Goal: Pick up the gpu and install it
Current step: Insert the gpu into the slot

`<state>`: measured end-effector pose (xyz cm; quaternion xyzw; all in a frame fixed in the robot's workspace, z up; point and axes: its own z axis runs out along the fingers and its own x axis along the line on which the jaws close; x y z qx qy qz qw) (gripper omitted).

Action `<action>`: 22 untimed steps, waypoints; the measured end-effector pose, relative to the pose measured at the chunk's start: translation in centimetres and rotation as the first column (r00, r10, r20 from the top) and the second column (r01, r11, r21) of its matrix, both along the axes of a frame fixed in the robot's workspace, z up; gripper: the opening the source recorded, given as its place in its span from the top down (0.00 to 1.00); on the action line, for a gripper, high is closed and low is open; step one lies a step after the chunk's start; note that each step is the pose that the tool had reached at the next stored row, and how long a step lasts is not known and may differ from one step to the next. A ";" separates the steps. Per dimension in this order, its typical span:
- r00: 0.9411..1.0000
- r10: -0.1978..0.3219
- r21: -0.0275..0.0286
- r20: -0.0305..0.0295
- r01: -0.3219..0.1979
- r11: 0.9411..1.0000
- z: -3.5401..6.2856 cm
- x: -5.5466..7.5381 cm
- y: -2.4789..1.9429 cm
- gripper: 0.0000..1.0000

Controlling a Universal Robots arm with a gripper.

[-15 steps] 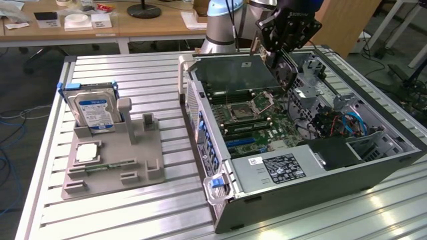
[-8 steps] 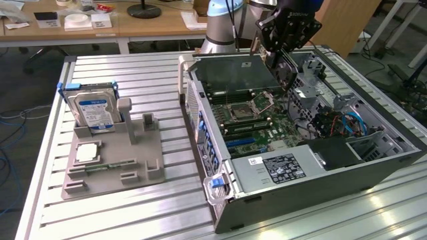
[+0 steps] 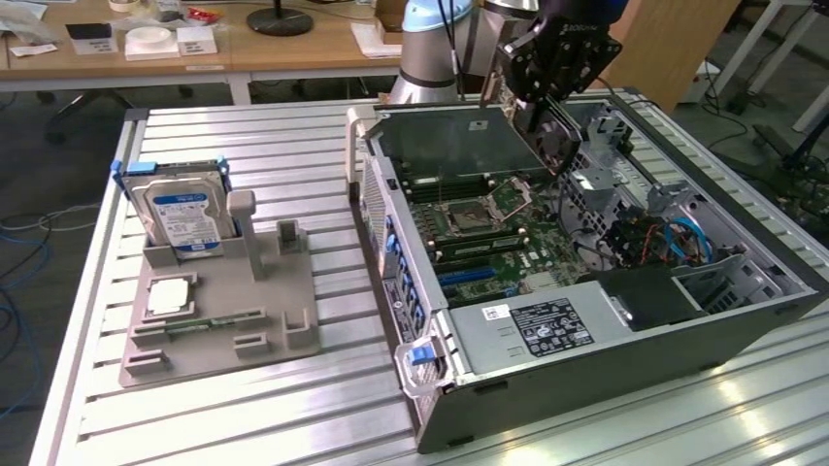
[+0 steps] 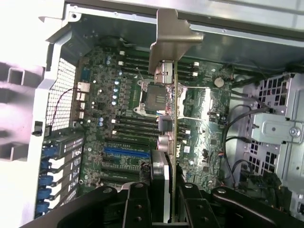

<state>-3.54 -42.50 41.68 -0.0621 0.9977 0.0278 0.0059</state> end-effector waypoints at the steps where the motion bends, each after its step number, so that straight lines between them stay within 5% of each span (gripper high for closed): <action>1: 1.000 0.013 0.000 0.000 -0.013 1.000 0.00 0.0 0.00 0.72; 12: 0.990 0.138 0.000 0.000 -0.138 0.990 0.00 0.0 0.00 0.72; 22: 0.972 0.235 0.000 0.000 -0.235 0.972 0.00 0.0 0.00 0.72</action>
